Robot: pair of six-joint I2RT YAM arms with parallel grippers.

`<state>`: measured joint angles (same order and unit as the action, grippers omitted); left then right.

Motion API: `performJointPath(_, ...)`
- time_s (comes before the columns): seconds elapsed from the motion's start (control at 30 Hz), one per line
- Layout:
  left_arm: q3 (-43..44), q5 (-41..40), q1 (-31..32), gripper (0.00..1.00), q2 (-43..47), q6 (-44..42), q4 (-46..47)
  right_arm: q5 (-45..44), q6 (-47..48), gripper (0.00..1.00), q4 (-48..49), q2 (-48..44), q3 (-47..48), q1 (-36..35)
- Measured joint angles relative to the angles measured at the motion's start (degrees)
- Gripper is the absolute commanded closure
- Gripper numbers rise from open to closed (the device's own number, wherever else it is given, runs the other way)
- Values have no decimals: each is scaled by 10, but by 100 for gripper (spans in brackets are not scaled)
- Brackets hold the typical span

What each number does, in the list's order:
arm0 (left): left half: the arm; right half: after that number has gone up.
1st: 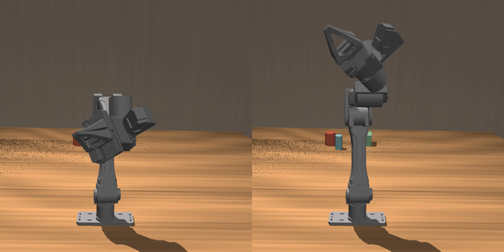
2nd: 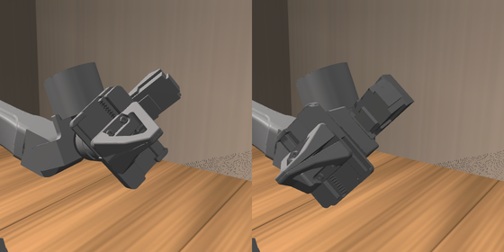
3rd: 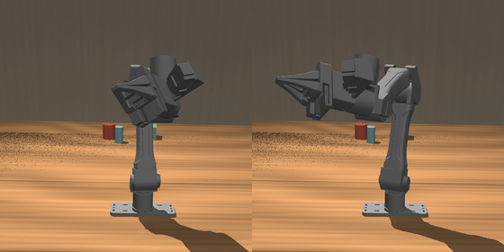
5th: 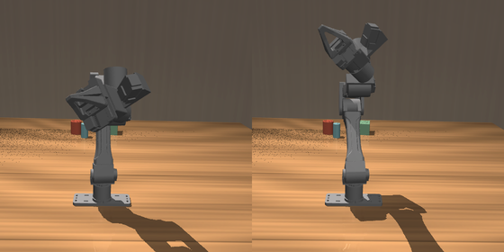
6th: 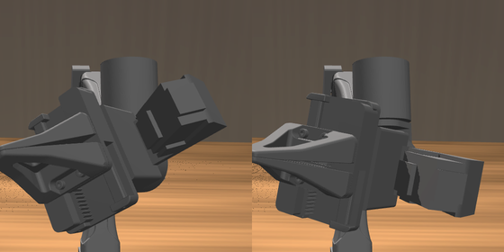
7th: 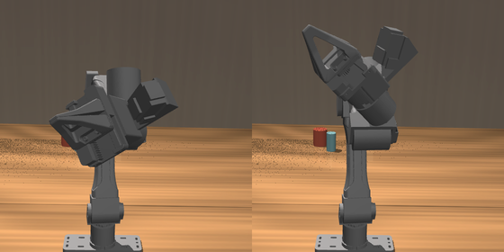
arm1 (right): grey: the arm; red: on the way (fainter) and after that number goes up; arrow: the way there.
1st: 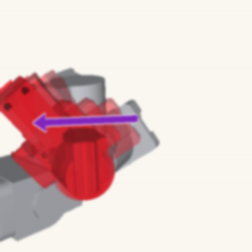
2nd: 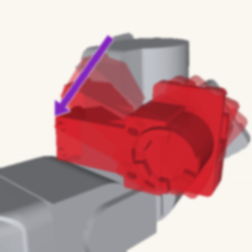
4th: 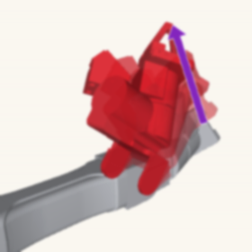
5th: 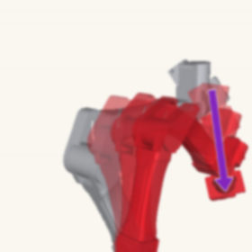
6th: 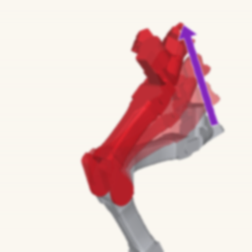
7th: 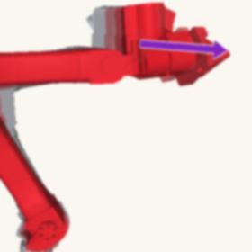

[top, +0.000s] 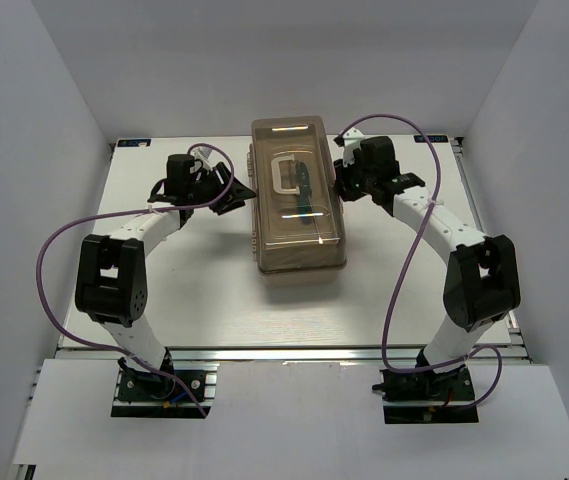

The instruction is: Sort the tools into containers

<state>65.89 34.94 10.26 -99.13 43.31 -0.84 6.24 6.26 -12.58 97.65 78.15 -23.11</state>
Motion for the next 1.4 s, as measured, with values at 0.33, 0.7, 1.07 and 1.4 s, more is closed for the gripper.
performJointPath(0.33,0,0,0,39,0,0,0,11,-18,70,11,-9,-13,4)
performJointPath(0.7,0,-4,11,39,0,2,1,101,-37,80,-10,-18,26,48)
performJointPath(1.07,5,33,58,39,0,7,0,80,-3,85,6,-17,-29,85)
performJointPath(1.4,15,40,59,35,0,7,-2,84,6,86,50,17,-16,101)
